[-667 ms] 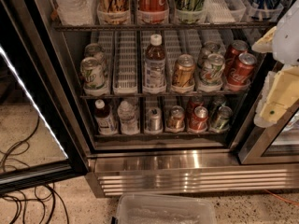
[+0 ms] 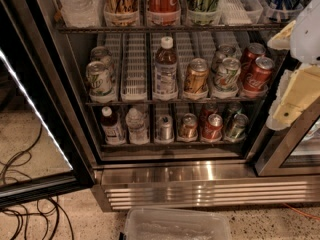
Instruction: Pick orange can from top shelf of fridge
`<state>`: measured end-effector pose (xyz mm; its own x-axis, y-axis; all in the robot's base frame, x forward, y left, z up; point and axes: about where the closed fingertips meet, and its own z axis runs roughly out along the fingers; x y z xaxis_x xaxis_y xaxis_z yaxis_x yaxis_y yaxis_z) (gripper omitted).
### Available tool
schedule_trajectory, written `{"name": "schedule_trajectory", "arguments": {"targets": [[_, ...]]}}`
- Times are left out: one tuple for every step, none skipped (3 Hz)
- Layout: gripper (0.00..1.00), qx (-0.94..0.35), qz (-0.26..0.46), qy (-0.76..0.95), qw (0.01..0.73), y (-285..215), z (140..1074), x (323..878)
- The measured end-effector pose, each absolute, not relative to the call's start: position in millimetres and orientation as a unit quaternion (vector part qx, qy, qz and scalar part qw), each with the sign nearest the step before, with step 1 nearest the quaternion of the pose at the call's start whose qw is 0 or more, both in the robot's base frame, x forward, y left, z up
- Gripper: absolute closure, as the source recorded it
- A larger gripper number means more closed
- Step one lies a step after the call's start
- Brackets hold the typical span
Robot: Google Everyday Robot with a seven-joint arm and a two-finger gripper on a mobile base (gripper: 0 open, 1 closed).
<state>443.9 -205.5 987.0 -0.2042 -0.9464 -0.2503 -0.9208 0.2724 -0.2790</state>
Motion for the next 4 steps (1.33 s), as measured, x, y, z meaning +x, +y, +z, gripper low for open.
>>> {"name": "schedule_trajectory", "arguments": {"targets": [[0.0,-0.606,-0.022,0.761,0.228,-182,999,447],[0.0,-0.606,-0.022,0.761,0.229,-182,999,447],[0.0,-0.625,-0.012,0.733,0.267,-150,1013,457],[0.0,-0.622,0.007,0.702,0.346,-117,1045,481]]}}
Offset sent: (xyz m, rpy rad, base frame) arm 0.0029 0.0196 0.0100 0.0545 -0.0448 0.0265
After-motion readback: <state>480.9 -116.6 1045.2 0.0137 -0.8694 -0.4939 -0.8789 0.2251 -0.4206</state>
